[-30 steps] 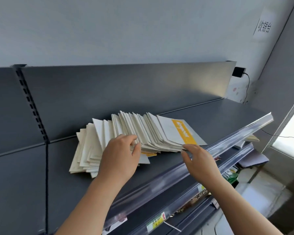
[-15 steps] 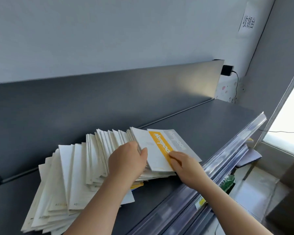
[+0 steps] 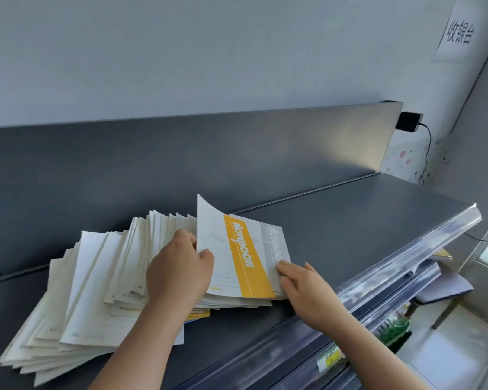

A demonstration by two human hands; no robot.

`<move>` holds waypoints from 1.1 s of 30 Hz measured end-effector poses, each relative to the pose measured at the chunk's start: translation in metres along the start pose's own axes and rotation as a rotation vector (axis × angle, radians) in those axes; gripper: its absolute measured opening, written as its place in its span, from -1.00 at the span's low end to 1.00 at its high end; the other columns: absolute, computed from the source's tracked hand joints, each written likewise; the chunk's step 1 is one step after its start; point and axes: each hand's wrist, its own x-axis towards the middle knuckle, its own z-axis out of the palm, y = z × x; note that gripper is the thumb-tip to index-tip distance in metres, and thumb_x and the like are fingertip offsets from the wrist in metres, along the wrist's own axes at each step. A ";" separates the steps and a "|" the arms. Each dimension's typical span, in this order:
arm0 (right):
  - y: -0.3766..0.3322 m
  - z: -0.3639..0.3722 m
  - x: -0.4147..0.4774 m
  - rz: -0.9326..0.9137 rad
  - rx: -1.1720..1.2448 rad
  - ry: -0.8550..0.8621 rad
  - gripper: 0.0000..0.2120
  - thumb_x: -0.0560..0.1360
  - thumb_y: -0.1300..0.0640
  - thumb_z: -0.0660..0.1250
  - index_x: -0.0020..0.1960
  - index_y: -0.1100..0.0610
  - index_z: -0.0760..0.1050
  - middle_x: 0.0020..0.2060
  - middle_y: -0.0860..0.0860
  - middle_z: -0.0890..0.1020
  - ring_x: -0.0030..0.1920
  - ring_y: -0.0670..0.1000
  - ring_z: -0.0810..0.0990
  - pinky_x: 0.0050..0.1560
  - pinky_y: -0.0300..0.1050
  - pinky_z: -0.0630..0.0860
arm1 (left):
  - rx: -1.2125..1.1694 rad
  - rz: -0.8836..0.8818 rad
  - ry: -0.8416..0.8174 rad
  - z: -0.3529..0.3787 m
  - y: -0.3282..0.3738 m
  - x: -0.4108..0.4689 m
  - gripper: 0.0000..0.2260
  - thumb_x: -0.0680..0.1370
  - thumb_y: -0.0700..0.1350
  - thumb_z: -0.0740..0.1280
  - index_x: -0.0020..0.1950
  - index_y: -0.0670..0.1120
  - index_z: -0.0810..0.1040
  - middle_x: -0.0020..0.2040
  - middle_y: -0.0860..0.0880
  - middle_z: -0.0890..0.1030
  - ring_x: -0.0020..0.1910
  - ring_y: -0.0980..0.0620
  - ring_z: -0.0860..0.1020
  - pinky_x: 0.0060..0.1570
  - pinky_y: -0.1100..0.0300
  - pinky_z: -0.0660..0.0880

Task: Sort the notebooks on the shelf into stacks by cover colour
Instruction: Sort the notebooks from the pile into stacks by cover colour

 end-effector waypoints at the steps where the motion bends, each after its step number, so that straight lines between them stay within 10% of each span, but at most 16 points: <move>1: -0.005 -0.002 -0.003 -0.052 0.036 -0.006 -0.73 0.62 0.18 0.00 0.07 0.13 0.47 0.05 -0.02 0.57 0.11 -0.07 0.48 0.40 -0.33 -0.08 | 0.009 -0.013 0.015 0.002 0.001 -0.002 -0.91 0.52 -0.04 0.24 -0.05 -0.03 0.42 -0.23 0.07 0.56 -0.28 0.03 0.51 -0.39 0.19 0.36; 7: -0.011 -0.010 -0.011 -0.159 0.195 -0.094 -0.67 0.63 0.17 0.00 0.28 0.08 0.46 0.28 -0.09 0.47 0.28 -0.11 0.36 0.21 -0.36 0.28 | 0.101 -0.055 0.045 0.004 0.008 -0.016 -0.77 0.47 0.07 0.35 -0.01 -0.01 0.41 -0.19 0.13 0.54 -0.28 0.07 0.49 -0.45 0.22 0.28; 13: 0.010 -0.003 0.003 -0.139 0.081 0.004 -0.77 0.55 0.30 -0.01 -0.20 0.13 0.33 -0.31 -0.07 0.42 -0.23 -0.03 0.43 0.30 -0.19 0.22 | 0.078 -0.098 0.030 0.003 0.011 -0.022 -0.76 0.46 0.04 0.37 0.04 0.02 0.41 -0.09 0.12 0.59 -0.18 0.03 0.55 -0.32 0.17 0.37; 18: 0.001 -0.005 -0.001 -0.263 0.087 -0.051 -0.67 0.62 0.24 -0.01 0.25 0.13 0.45 0.25 -0.02 0.49 0.26 0.02 0.39 0.32 -0.29 0.20 | 0.065 -0.117 0.034 -0.002 0.015 -0.022 -0.75 0.44 0.03 0.40 0.03 0.02 0.41 -0.13 0.12 0.54 -0.17 0.03 0.52 -0.29 0.17 0.36; 33: -0.001 -0.009 0.004 -0.243 0.134 -0.180 -0.61 0.65 0.18 -0.04 0.39 -0.01 0.36 0.40 -0.14 0.33 0.36 0.01 0.28 0.40 -0.22 0.12 | -0.060 -0.133 0.113 -0.015 0.002 -0.022 -0.86 0.53 -0.18 0.33 0.09 -0.09 0.49 0.06 -0.03 0.59 -0.13 -0.01 0.52 -0.45 0.30 0.32</move>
